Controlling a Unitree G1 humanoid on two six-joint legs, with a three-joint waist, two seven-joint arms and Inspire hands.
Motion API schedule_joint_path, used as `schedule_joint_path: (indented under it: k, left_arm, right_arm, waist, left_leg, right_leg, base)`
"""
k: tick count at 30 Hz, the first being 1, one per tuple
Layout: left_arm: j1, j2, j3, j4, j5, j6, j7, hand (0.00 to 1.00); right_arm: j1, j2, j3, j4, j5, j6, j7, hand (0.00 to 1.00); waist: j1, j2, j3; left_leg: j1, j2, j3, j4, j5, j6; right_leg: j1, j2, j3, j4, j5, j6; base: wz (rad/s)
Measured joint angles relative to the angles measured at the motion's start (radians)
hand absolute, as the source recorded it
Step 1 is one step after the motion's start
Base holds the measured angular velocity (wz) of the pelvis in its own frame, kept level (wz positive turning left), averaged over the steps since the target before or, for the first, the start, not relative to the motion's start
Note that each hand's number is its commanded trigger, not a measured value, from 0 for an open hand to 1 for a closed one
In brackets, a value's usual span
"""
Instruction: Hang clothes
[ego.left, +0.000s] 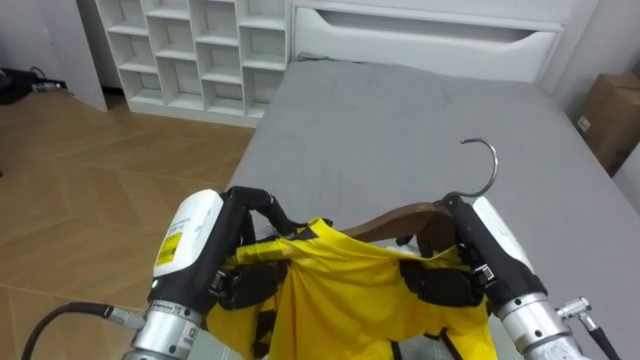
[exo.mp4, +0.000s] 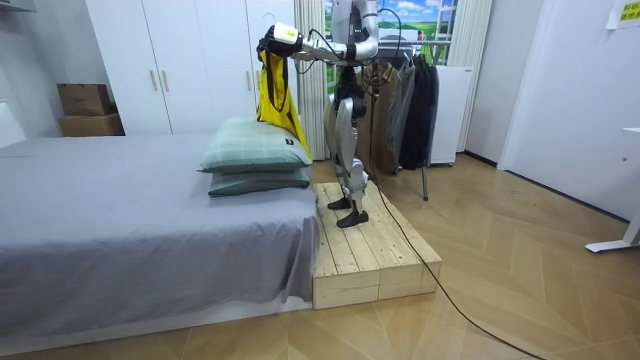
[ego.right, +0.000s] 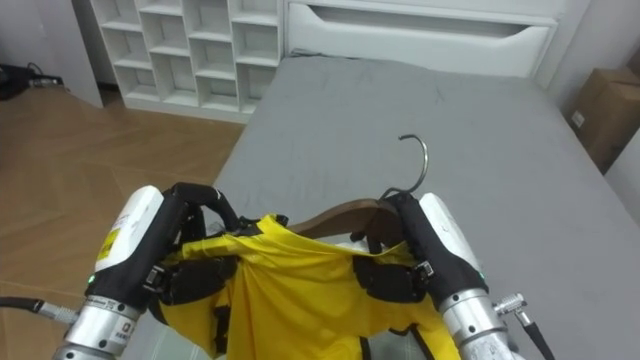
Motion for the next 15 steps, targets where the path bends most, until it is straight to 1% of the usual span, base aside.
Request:
schedule_joint_path:
  k: [6, 7, 10, 15]
  left_arm:
    - [0.0, 0.0, 0.0, 0.0, 0.0, 0.0, 0.0, 1.0]
    - [0.0, 0.0, 0.0, 0.0, 0.001, 0.0, 0.0, 1.0]
    - [0.0, 0.0, 0.0, 0.0, 0.002, 0.0, -0.001, 1.0]
    - [0.0, 0.001, 0.0, 0.0, 0.002, 0.001, 0.0, 1.0]
  right_arm:
    - [0.002, 0.001, 0.002, 0.003, 0.0, -0.002, -0.005, 1.0]
    - [0.002, 0.002, 0.002, 0.012, 0.0, -0.011, -0.009, 1.0]
    - [0.002, 0.008, 0.002, 0.024, 0.0, -0.019, -0.014, 1.0]
    - [0.003, 0.012, 0.002, 0.024, 0.0, -0.018, -0.015, 1.0]
  waist:
    - [-0.001, 0.0, 0.0001]
    - [-0.001, 0.0, 0.0002]
    - [-0.003, 0.0, 0.0003]
    - [-0.005, 0.001, 0.0]
  left_leg:
    - [0.0, 0.0, 0.0, 0.0, 0.0, 0.0]
    - [0.0, 0.0, 0.0, 0.0, 0.0, 0.0]
    - [-0.001, 0.0, 0.0, 0.0, 0.0, 0.0]
    - [-0.001, 0.0, 0.0, 0.0, 0.0, 0.0]
  right_leg:
    - [0.0, 0.0, 0.0, 0.0, 0.0, 0.0]
    - [0.0, 0.0, 0.0, 0.0, 0.0, 0.0]
    - [0.0, 0.0, -0.001, 0.0, 0.0, 0.0]
    - [0.0, 0.0, 0.0, 0.0, 0.0, 0.0]
  base:
    - [0.0]
    - [0.0]
    - [0.0]
    - [0.0]
